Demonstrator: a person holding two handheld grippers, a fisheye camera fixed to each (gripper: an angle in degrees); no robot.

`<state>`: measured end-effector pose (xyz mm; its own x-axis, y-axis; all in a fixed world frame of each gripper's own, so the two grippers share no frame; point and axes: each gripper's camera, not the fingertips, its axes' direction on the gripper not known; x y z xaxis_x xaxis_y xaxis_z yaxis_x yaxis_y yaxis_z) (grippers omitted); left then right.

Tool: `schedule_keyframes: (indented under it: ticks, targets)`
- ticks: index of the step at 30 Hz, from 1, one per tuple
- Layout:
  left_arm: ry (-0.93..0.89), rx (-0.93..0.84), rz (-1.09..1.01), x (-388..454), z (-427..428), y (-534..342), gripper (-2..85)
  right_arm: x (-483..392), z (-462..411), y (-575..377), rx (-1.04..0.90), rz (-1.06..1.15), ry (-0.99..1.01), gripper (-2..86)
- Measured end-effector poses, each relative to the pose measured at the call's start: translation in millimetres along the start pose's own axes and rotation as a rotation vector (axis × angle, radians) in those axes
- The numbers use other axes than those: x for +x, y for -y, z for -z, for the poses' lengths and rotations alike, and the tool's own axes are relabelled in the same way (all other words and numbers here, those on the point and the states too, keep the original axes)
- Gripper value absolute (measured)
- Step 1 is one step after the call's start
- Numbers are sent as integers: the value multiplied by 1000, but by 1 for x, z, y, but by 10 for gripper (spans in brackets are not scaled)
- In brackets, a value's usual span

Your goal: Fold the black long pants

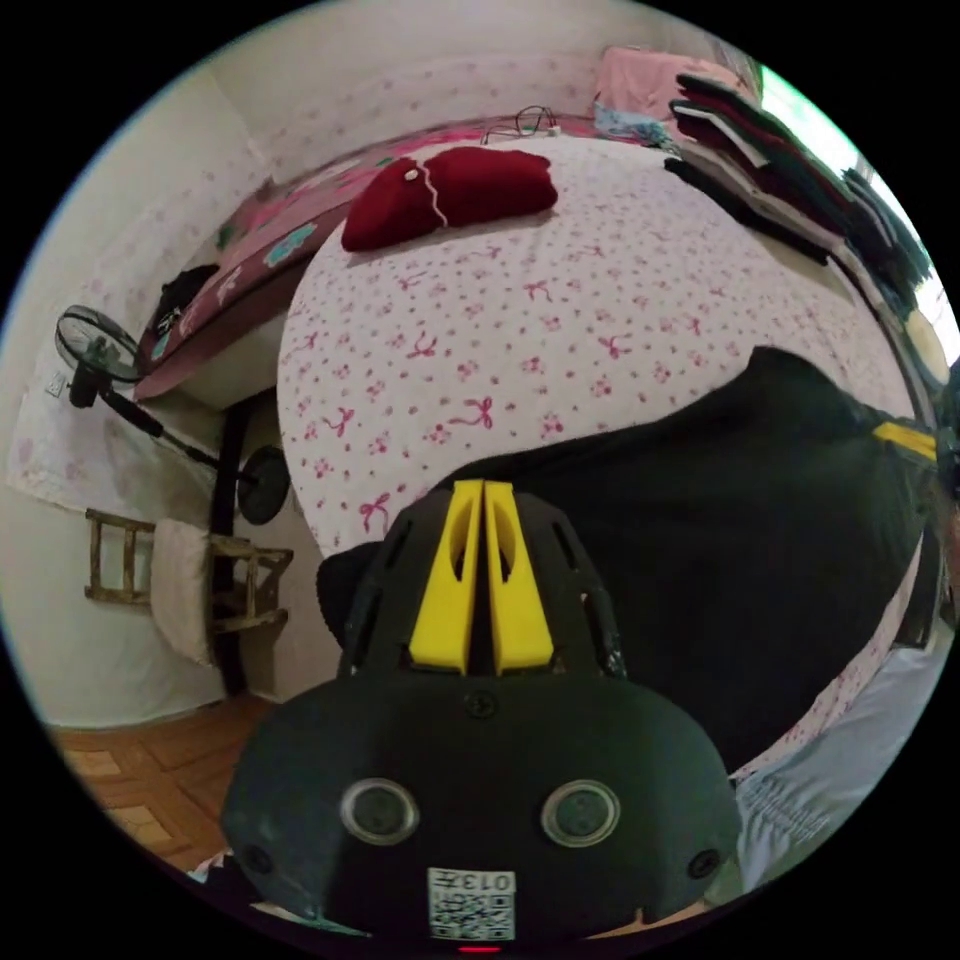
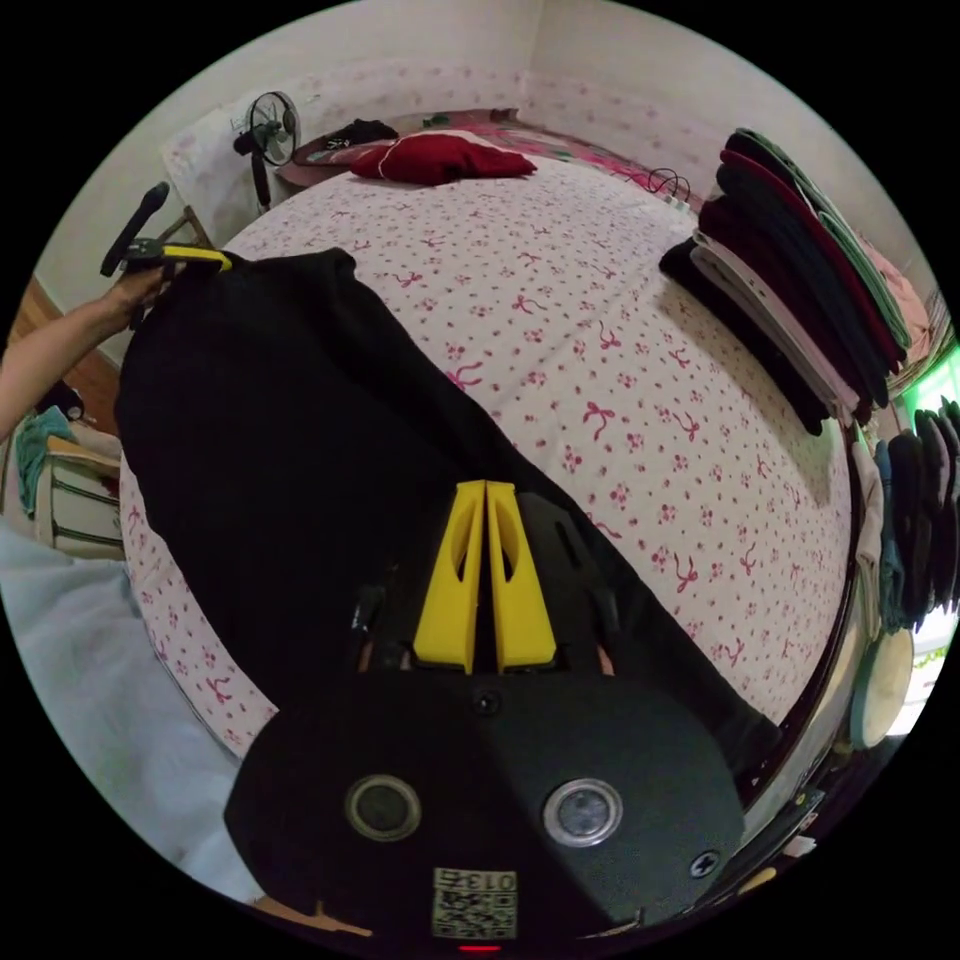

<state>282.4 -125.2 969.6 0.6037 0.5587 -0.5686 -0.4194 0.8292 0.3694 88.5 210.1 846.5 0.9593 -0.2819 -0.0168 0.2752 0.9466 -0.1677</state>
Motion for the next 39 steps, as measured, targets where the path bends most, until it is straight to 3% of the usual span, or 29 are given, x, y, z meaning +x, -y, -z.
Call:
schedule_keyframes:
  ticks: [4, 8, 17, 21, 24, 29, 34, 39]
  targets:
    - [0, 123, -4, 10, 27, 1, -3, -2, 20, -14, 49, -32, -33, -1]
    - [-147, 253, -156, 52, 63, -22, 0, -19, 46, -39, 111, 62, -4, 0]
    - [-443, 148, -560, 202, 63, -78, 64, -74, 50, -113, 69, 183, 214, 12]
    - [-339, 115, -729, 256, 55, -81, 66, -89, 52, -134, 78, 299, 193, 31]
    - [-258, 49, -788, 277, 43, -70, 18, -90, 37, -142, 16, 322, 118, 16]
    - [-291, 101, -822, 282, 60, -59, 7, -71, 50, -158, 56, 284, 149, 7]
    - [-309, -4, -844, 298, 42, -48, 11, -62, 37, -186, 1, 302, 129, 6]
    - [-506, 58, -761, 286, 73, -21, 15, -10, 68, -209, 130, 107, 146, 5]
